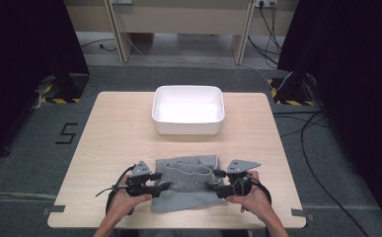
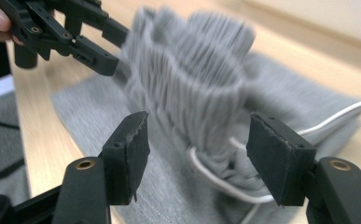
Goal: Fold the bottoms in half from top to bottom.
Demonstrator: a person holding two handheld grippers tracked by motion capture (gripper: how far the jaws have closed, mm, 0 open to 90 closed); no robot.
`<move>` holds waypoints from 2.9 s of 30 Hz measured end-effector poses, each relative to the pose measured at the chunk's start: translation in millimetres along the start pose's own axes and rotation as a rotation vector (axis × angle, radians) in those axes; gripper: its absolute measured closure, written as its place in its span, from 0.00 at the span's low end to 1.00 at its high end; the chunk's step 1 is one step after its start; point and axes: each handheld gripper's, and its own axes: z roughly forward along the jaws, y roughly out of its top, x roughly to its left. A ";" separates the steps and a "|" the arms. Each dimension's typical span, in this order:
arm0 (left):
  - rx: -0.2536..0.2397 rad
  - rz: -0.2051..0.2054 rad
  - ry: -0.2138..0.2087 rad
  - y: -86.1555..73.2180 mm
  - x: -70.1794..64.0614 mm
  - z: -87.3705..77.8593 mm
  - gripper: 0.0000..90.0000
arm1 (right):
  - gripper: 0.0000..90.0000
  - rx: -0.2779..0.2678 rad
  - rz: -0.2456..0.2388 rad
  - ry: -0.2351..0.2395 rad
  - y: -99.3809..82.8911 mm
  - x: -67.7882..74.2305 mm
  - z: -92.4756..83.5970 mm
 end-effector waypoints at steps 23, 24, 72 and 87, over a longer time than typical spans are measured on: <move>0.048 -0.089 0.133 37.1 44.4 44.7 0.47 | 0.48 0.089 0.029 -0.096 39.8 -51.3 62.5; 0.043 -0.080 0.131 36.4 41.9 42.8 0.47 | 0.48 0.087 0.020 -0.078 40.6 -48.8 64.6; 0.040 0.010 0.068 -24.4 -32.9 12.8 0.43 | 0.46 0.183 -0.118 0.019 -13.9 48.8 40.5; 0.008 0.026 0.098 -3.2 -31.1 1.7 0.40 | 0.38 0.048 -0.032 -0.133 2.4 22.1 9.1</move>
